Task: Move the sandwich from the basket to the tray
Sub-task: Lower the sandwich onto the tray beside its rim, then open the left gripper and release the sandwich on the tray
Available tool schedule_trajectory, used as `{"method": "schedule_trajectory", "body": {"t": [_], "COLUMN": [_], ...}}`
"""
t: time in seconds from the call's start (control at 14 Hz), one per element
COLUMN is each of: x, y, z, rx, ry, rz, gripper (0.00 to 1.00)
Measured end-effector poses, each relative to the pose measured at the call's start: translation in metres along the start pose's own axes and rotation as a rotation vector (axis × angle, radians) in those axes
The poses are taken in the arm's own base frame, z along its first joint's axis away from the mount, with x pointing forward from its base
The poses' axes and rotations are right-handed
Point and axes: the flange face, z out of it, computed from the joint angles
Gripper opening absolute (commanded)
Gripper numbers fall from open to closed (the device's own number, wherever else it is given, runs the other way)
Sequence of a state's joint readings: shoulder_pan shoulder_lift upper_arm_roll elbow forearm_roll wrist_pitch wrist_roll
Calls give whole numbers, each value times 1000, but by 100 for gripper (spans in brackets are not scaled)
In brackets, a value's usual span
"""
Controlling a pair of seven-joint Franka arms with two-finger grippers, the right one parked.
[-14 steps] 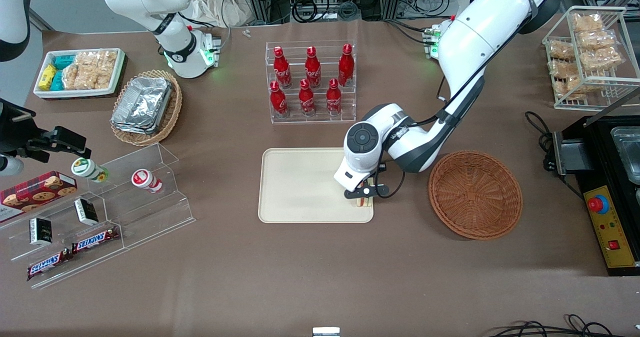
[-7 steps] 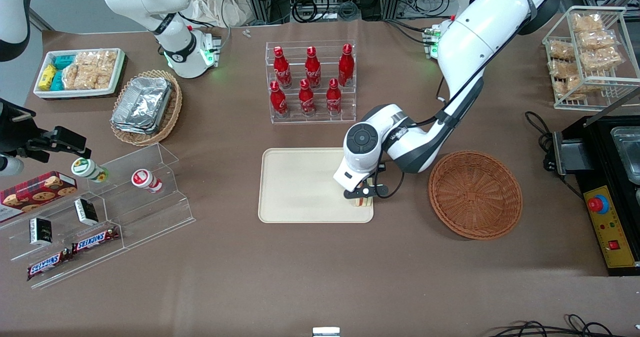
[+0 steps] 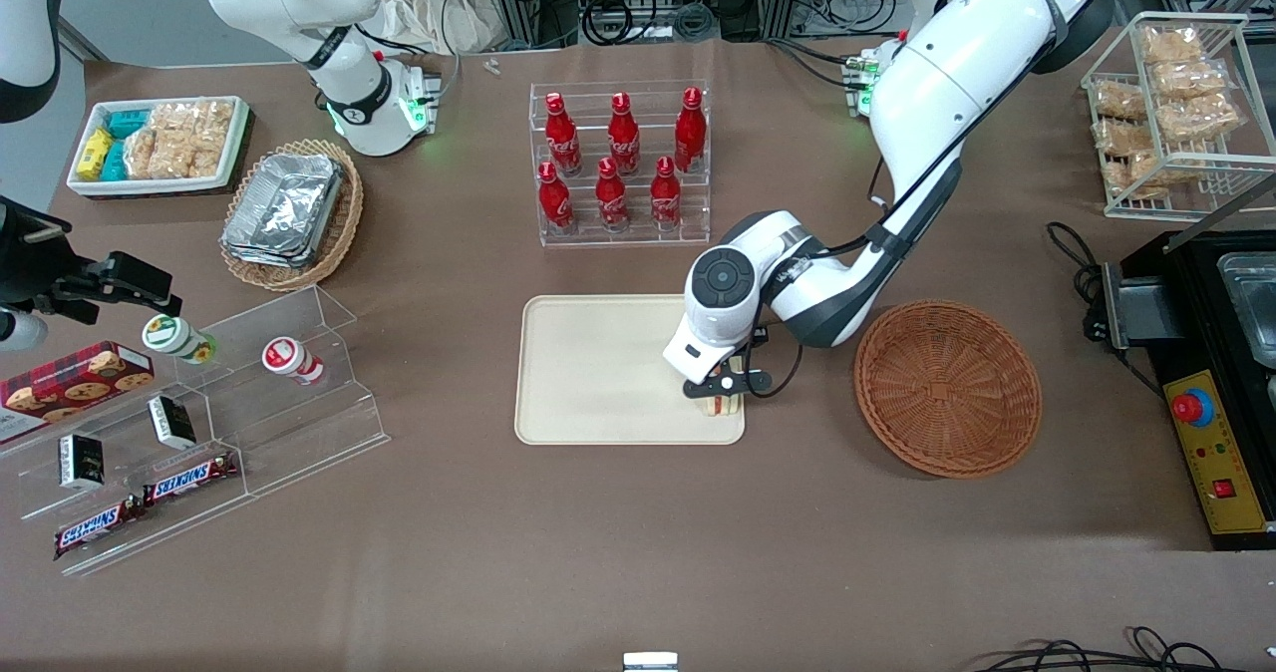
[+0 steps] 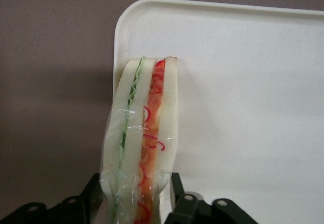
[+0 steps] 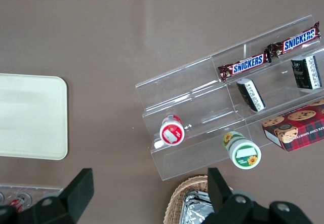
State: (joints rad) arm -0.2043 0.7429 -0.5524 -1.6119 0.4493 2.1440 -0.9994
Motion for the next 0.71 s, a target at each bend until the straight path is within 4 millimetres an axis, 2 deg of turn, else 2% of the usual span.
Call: {"method": "schedule_trajectory", "body": {"t": [0.21, 0.36, 0.5, 0.57, 0.71], "x": [4, 16, 32, 41, 56], "y": [1, 1, -9, -22, -60], "z": [-6, -26, -62, -84, -133], "rx": [-9, -31, -43, -38, -17], "ry": [11, 42, 85, 107, 130], "rz": [-10, -57, -124, -157, -232], "gripper": [100, 100, 100, 100, 100]}}
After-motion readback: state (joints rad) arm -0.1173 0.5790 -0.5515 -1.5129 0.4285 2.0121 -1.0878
